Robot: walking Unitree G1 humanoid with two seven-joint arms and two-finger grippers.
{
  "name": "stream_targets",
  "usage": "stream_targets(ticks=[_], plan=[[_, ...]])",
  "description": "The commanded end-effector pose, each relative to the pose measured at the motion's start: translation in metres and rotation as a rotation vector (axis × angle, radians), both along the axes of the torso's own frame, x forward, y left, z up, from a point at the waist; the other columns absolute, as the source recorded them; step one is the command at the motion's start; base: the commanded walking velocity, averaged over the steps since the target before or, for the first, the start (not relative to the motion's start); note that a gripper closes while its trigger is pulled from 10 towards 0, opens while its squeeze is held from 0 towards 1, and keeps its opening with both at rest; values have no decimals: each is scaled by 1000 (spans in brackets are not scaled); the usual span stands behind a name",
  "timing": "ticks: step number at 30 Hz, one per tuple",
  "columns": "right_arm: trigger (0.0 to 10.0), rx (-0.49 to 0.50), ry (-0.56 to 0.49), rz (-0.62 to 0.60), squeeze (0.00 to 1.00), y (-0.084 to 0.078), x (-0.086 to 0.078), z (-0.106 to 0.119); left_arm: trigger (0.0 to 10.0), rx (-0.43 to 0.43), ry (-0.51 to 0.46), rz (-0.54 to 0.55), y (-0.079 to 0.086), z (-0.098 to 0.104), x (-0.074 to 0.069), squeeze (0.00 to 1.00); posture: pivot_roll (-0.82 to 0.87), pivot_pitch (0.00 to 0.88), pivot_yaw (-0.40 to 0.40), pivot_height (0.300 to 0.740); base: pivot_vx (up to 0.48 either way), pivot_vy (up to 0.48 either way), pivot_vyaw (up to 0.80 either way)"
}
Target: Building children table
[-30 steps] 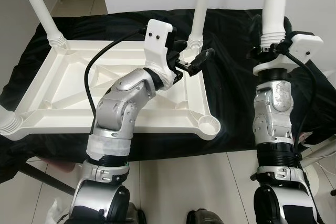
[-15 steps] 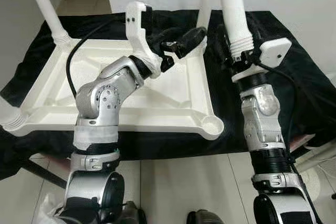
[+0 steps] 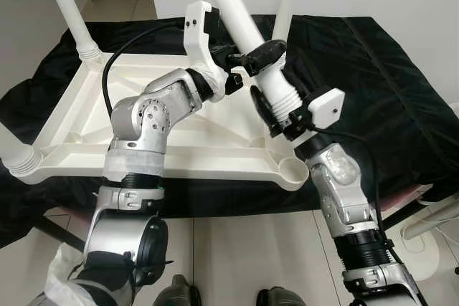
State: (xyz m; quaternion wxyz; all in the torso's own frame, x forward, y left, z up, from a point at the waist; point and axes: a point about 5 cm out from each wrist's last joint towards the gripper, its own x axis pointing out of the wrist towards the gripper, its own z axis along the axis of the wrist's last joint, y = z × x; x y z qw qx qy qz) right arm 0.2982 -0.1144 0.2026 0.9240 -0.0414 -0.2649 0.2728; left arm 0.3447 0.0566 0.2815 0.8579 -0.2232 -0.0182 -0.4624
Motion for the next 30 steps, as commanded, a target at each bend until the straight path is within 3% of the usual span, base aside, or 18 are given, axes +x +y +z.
stream_targets(ticks=[1, 8, 11, 19, 20, 21, 30], plan=[[10000, -15, 18, 27, 0, 5, -7, -5, 10000, -25, -43, -76, -2, 7, 0, 0, -143, 30, 50, 740, 0, 0, 0], [10000, -33, 82, 23, 0, 4, -17, -27, 10000, 12, 53, 25, 9, 5, 18, 0, -138, 34, 50, 740, 0, 0, 0], [10000, -45, 136, 9, 0, 1, -23, -44, 10000, 32, 162, 158, 28, -1, 36, 0, -137, 32, 54, 740, 0, 0, 0], [10000, -62, 146, 11, 0, 2, -24, -47, 10000, 5, 267, 221, 41, -7, 46, 0, -139, 28, 61, 740, 0, 0, 0], [10000, -63, 147, 11, 0, 2, -23, -47, 9059, 2, 277, 230, 43, -8, 47, 0, -139, 26, 60, 740, 0, 0, 0], [10000, -68, 147, 10, 0, 2, -23, -47, 0, -12, 288, 241, 44, -8, 49, 0, -139, 23, 60, 740, 0, 0, 0], [10000, -76, 143, 7, 0, 2, -21, -47, 0, -65, 302, 224, 42, -2, 50, 0, -136, 13, 57, 740, 0, 0, 0]])
